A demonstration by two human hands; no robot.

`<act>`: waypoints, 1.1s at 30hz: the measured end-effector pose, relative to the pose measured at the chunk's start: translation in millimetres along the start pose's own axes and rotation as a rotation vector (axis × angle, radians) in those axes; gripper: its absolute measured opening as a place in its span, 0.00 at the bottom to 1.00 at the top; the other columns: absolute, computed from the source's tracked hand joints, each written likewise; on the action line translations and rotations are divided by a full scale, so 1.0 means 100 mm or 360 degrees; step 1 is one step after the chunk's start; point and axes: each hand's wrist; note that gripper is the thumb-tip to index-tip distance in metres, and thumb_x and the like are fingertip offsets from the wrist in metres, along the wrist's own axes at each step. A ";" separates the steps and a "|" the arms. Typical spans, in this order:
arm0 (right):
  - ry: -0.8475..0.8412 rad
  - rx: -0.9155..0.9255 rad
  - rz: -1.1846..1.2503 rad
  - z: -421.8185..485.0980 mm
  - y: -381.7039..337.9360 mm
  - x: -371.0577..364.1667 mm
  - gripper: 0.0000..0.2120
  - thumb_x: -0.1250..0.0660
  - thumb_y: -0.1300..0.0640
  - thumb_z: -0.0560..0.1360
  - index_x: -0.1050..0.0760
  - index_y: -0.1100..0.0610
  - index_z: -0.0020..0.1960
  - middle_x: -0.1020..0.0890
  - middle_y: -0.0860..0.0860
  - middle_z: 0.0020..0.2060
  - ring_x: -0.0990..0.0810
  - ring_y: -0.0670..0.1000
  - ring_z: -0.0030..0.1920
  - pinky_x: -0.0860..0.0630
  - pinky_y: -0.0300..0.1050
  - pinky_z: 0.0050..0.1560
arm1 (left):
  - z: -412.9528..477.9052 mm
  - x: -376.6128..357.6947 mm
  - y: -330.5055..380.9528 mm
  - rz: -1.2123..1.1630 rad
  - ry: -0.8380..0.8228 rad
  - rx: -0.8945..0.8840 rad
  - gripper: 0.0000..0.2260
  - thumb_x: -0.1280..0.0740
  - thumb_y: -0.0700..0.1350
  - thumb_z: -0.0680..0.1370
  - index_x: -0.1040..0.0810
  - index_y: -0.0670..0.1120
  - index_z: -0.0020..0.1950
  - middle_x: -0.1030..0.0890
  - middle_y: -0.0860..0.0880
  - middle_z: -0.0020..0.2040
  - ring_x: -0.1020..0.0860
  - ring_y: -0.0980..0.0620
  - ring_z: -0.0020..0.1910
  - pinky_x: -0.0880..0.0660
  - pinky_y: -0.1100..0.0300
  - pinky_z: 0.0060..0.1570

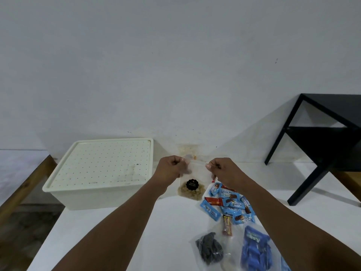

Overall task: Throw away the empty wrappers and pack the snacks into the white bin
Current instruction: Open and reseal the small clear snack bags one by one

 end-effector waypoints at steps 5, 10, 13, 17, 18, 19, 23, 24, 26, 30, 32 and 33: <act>0.0054 -0.0081 0.0387 -0.01 0.02 0.02 0.10 0.31 0.49 0.77 0.20 0.55 0.43 0.18 0.55 0.35 0.21 0.47 0.35 0.24 0.44 0.38 | -0.02 -0.01 0.01 -0.0073 0.0051 0.0023 0.08 0.29 0.43 0.78 0.17 0.40 0.44 0.14 0.40 0.40 0.16 0.50 0.39 0.21 0.48 0.55; 0.0045 -0.0160 0.0719 -0.05 0.05 -0.02 0.07 0.31 0.56 0.77 0.18 0.59 0.45 0.18 0.56 0.38 0.21 0.51 0.42 0.26 0.50 0.43 | 0.00 0.01 0.05 -0.0011 0.0037 0.0025 0.10 0.33 0.46 0.81 0.18 0.44 0.41 0.13 0.41 0.44 0.23 0.52 0.35 0.22 0.50 0.53; 0.0079 -0.0140 0.0825 -0.06 0.01 -0.03 0.06 0.30 0.57 0.76 0.21 0.58 0.41 0.18 0.56 0.37 0.22 0.52 0.42 0.28 0.51 0.44 | 0.02 0.00 0.06 0.0082 0.0027 -0.0014 0.11 0.34 0.47 0.81 0.18 0.44 0.41 0.13 0.43 0.43 0.25 0.50 0.37 0.23 0.50 0.52; 0.0088 -0.0116 0.0917 -0.06 -0.07 0.00 0.11 0.30 0.58 0.76 0.25 0.55 0.36 0.18 0.55 0.36 0.21 0.53 0.43 0.29 0.53 0.44 | 0.03 0.00 0.10 0.0006 0.0037 0.0045 0.10 0.35 0.46 0.82 0.19 0.44 0.45 0.13 0.42 0.45 0.21 0.48 0.41 0.23 0.50 0.55; 0.0077 -0.0114 0.0924 -0.06 -0.09 0.01 0.09 0.30 0.58 0.76 0.24 0.56 0.37 0.19 0.56 0.36 0.21 0.53 0.43 0.30 0.53 0.44 | 0.03 0.01 0.10 -0.0063 0.0032 0.0072 0.09 0.34 0.47 0.81 0.19 0.44 0.46 0.13 0.41 0.46 0.19 0.47 0.43 0.23 0.51 0.54; 0.0070 -0.0111 0.0923 -0.06 -0.09 0.01 0.08 0.31 0.57 0.76 0.23 0.58 0.39 0.19 0.56 0.36 0.21 0.53 0.42 0.30 0.53 0.44 | 0.03 0.01 0.11 -0.0132 0.0023 0.0101 0.09 0.33 0.47 0.81 0.19 0.43 0.47 0.14 0.40 0.48 0.17 0.47 0.46 0.23 0.52 0.53; 0.0105 -0.0112 0.0941 -0.05 -0.11 0.00 0.07 0.33 0.56 0.77 0.23 0.57 0.42 0.21 0.53 0.35 0.23 0.52 0.40 0.30 0.48 0.39 | 0.03 0.00 0.15 -0.0192 -0.0059 0.0114 0.10 0.28 0.48 0.77 0.18 0.42 0.50 0.16 0.41 0.46 0.17 0.48 0.46 0.23 0.53 0.50; 0.0110 -0.0107 0.0948 -0.04 -0.13 -0.01 0.07 0.33 0.55 0.78 0.24 0.57 0.42 0.22 0.52 0.35 0.24 0.51 0.39 0.30 0.47 0.38 | 0.03 -0.02 0.15 -0.0167 -0.0073 0.0093 0.09 0.28 0.48 0.77 0.18 0.42 0.49 0.15 0.41 0.45 0.18 0.47 0.46 0.24 0.54 0.50; 0.0106 -0.0101 0.0960 -0.04 -0.16 -0.04 0.07 0.32 0.54 0.78 0.23 0.57 0.43 0.22 0.51 0.35 0.25 0.50 0.38 0.30 0.44 0.36 | 0.02 -0.03 0.15 -0.0121 -0.0073 0.0054 0.06 0.28 0.46 0.77 0.18 0.44 0.47 0.15 0.41 0.45 0.19 0.47 0.46 0.25 0.54 0.49; 0.0118 -0.0081 0.0754 -0.04 -0.23 -0.08 0.09 0.31 0.53 0.77 0.19 0.59 0.44 0.21 0.50 0.34 0.25 0.48 0.35 0.29 0.42 0.36 | 0.02 -0.03 0.15 0.0054 -0.0085 -0.0014 0.04 0.30 0.46 0.79 0.18 0.47 0.46 0.14 0.42 0.46 0.20 0.47 0.47 0.26 0.55 0.48; 0.0172 -0.0069 0.0594 -0.02 -0.25 -0.09 0.10 0.32 0.52 0.78 0.19 0.57 0.43 0.21 0.51 0.33 0.25 0.48 0.35 0.29 0.44 0.36 | 0.00 -0.04 0.17 0.0051 -0.0093 -0.0014 0.04 0.30 0.46 0.79 0.18 0.47 0.45 0.14 0.43 0.44 0.20 0.46 0.47 0.26 0.55 0.48; 0.0191 -0.0057 0.0525 -0.01 -0.26 -0.09 0.11 0.32 0.52 0.78 0.19 0.57 0.42 0.21 0.51 0.32 0.26 0.47 0.34 0.28 0.43 0.36 | -0.01 -0.06 0.18 0.0023 -0.0092 -0.0005 0.04 0.30 0.45 0.78 0.17 0.46 0.45 0.14 0.44 0.43 0.20 0.47 0.46 0.26 0.55 0.48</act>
Point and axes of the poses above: each hand's wrist, its own z-axis towards the middle knuckle, its own x-axis out of the back of the hand, y = z × x
